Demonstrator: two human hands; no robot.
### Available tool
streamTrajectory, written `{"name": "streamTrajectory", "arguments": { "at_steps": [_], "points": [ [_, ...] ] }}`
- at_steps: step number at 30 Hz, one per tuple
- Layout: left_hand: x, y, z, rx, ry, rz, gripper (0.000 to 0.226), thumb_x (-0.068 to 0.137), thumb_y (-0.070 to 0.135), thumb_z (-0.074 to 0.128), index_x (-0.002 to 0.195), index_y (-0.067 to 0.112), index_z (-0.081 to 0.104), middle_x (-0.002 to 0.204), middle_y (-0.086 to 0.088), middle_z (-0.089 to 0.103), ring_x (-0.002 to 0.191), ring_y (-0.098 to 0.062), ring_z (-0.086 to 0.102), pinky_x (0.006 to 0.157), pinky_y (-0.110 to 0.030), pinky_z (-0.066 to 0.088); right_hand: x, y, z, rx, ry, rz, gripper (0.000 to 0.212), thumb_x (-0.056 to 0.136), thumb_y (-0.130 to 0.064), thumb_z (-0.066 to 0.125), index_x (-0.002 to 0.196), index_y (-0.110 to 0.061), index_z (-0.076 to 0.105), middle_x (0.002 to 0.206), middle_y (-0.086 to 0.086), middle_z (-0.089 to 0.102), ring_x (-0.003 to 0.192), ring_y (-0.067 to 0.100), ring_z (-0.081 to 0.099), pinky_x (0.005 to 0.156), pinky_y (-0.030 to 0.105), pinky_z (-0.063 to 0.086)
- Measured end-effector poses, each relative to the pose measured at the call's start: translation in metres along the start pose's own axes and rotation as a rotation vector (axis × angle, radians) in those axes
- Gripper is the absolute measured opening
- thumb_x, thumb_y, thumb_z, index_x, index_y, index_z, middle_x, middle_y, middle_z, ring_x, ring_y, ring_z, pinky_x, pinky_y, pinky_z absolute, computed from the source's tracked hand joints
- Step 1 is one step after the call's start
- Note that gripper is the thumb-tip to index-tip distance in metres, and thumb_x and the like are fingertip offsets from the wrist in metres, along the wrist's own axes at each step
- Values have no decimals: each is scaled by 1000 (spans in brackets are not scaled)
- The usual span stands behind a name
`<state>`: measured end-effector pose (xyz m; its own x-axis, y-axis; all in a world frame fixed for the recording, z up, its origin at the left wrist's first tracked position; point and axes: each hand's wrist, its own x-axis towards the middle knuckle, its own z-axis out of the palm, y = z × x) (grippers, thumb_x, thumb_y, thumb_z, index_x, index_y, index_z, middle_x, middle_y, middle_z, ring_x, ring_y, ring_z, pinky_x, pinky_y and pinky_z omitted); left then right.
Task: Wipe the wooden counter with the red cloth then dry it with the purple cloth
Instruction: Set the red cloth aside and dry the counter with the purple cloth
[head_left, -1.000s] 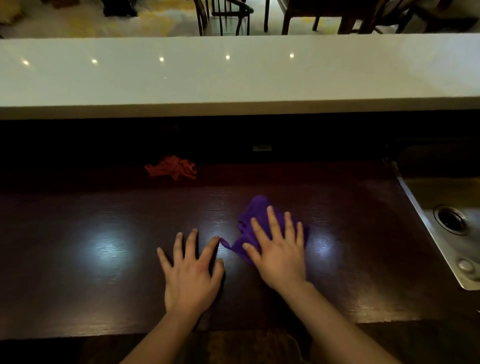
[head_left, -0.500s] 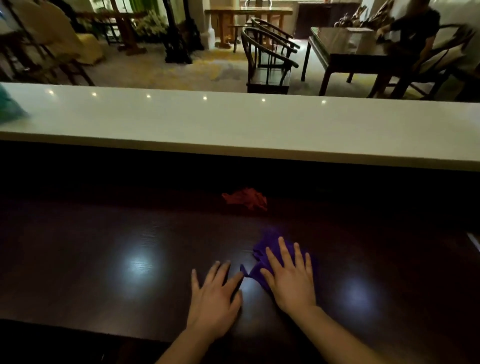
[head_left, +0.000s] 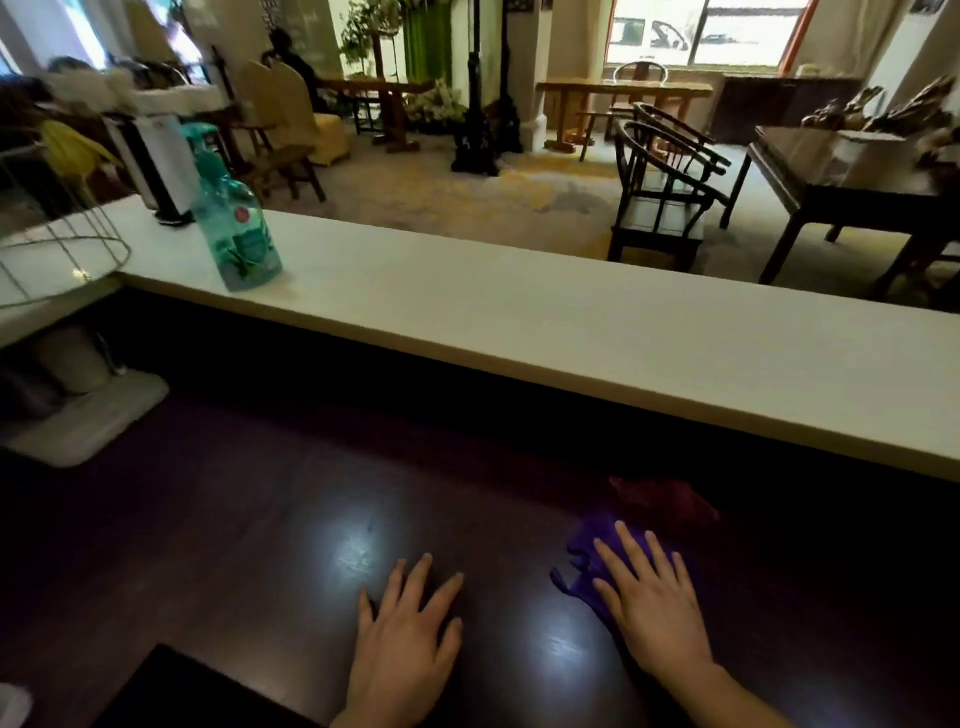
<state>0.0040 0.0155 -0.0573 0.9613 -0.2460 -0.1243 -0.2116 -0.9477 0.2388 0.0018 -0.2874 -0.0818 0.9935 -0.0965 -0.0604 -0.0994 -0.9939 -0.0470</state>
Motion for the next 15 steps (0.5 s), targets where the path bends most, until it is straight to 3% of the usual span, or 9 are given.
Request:
{"name": "streamTrajectory", "arguments": {
  "at_steps": [2, 4, 6, 8, 10, 12, 13, 14, 15],
  "points": [
    [4, -10, -16, 41, 44, -42, 51, 68, 49, 65, 118, 42, 67, 133, -3, 63, 122, -31, 59, 88, -65, 47, 13, -9, -6, 25, 41, -11, 81, 96, -63, -5, 132, -31, 61, 149, 0, 47, 131, 35, 51, 105, 55, 40],
    [8, -19, -30, 82, 100, -111, 54, 58, 52, 70, 111, 43, 70, 123, -1, 68, 112, -28, 66, 79, -61, 52, 18, -13, -7, 109, 133, -56, 73, 98, -62, 3, 127, -32, 63, 152, -5, 43, 120, 39, 59, 97, 57, 43],
    [12, -28, -46, 113, 132, -163, 58, 52, 53, 72, 110, 45, 70, 120, 2, 70, 109, -25, 67, 77, -58, 54, 21, -13, -11, 139, 152, -157, 59, 98, -59, 5, 141, -39, 41, 163, -15, 17, 127, 38, 47, 111, 48, 27],
    [15, -37, -61, 137, 163, -212, 59, 49, 52, 70, 108, 45, 72, 117, 2, 71, 105, -24, 69, 75, -58, 55, 43, -22, -21, 95, 207, -196, 58, 101, -49, 8, 152, -28, 24, 162, -3, 23, 138, 44, 30, 119, 38, 5],
    [16, -43, -75, 138, 189, -285, 62, 45, 51, 77, 106, 44, 73, 115, 0, 72, 103, -25, 70, 74, -59, 55, 74, -46, -45, 133, 92, -119, 53, 104, -27, 14, 146, 0, 33, 147, 25, 42, 135, 52, 34, 119, 45, 13],
    [15, -51, -88, 156, 235, -330, 64, 43, 53, 82, 106, 44, 73, 116, 0, 72, 104, -25, 69, 75, -58, 54, 93, -69, -63, 239, 42, -169, 59, 107, -32, 11, 132, -1, 54, 129, 24, 60, 120, 36, 59, 108, 41, 41],
    [12, -55, -97, 155, 246, -345, 62, 44, 53, 79, 105, 44, 73, 116, 1, 72, 104, -24, 69, 75, -58, 54, 94, -73, -64, 151, 3, -277, 73, 107, -39, 6, 114, -1, 68, 110, 23, 69, 98, 36, 70, 98, 39, 48],
    [10, -62, -102, 157, 264, -338, 59, 46, 53, 73, 103, 44, 73, 116, 1, 72, 104, -24, 69, 75, -58, 54, 91, -80, -59, 162, 18, -312, 81, 105, -45, 4, 99, -5, 75, 97, 20, 73, 84, 36, 73, 99, 35, 44],
    [8, -67, -112, 122, 290, -336, 55, 49, 53, 68, 103, 43, 74, 116, 1, 71, 105, -24, 69, 75, -59, 54, 88, -85, -54, 167, 106, -374, 81, 103, -50, 5, 97, -10, 76, 98, 17, 73, 84, 36, 72, 106, 28, 33]
  ]
}}
